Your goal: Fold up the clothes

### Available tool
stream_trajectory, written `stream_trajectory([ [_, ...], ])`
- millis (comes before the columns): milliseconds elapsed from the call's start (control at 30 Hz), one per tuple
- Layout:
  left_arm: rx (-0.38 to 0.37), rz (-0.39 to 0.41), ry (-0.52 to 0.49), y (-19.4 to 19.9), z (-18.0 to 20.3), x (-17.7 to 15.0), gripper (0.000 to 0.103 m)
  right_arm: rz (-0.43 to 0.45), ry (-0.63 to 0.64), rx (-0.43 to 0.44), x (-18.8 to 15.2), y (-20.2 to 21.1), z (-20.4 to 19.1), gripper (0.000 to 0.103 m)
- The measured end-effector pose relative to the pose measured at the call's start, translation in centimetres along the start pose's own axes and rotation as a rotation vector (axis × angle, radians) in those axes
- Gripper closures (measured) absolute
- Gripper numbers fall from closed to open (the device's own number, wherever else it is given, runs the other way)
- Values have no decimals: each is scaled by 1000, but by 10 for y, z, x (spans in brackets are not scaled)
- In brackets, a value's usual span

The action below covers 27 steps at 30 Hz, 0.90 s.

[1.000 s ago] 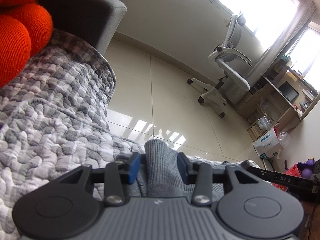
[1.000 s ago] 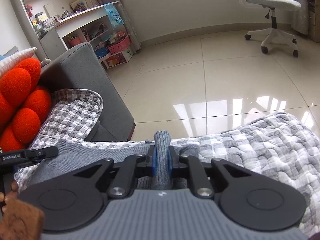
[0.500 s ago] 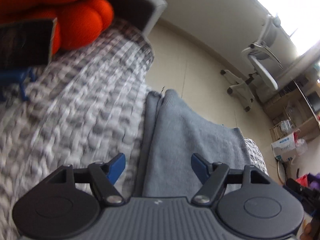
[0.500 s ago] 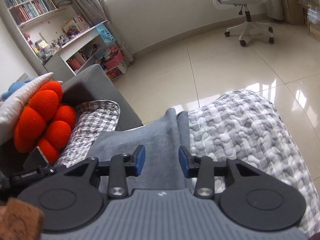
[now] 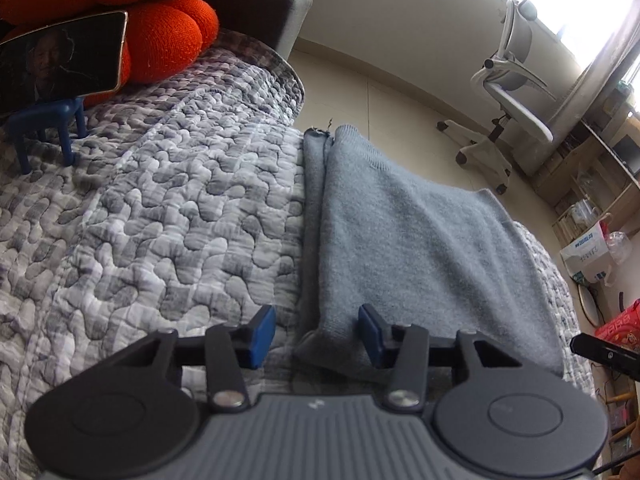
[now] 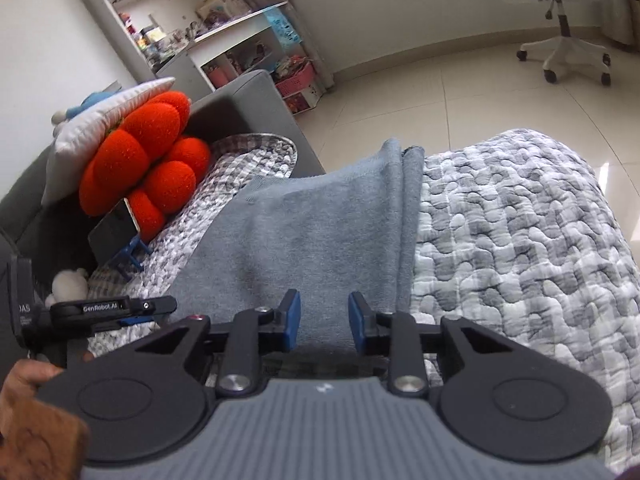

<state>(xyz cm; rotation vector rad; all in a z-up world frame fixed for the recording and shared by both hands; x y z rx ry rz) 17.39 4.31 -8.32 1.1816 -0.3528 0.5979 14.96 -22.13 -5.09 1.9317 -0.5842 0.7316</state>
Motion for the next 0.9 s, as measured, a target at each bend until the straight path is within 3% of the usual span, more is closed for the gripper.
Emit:
stream_trajectory([
  [133, 39, -2, -52, 2, 0, -6, 58, -89, 35, -34, -12, -24, 3, 73],
  [200, 49, -3, -77, 3, 1, -8, 58, -146, 43, -84, -23, -35, 14, 91],
  [467, 19, -19, -66, 6, -2, -6, 58, -136, 116, -177, -22, -22, 25, 92],
  [533, 6, -24, -37, 8, -5, -4, 57, -136, 140, -205, -23, -17, 25, 91],
  [600, -13, -33, -8, 10, -7, -3, 53, -127, 152, -245, -22, -9, 29, 77],
  [667, -24, -38, 9, 11, -8, -3, 53, -113, 157, -281, -20, -1, 33, 77],
  [733, -30, -40, 21, 13, -8, -4, 52, -83, 143, -284, -15, 7, 35, 77],
  [900, -27, -41, 39, 17, -9, -6, 51, 0, 122, -245, -6, 29, 30, 64],
])
Point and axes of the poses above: each gripper's, at about its wrist camera, not at the fingertips, and y roughly against the way its jaws point, z to its right, x to its top, the point moved 8 cm from there along -y, roughly the way its jaws point, and after that the axes turned 4 degrees about y, right-handed, at the moved point
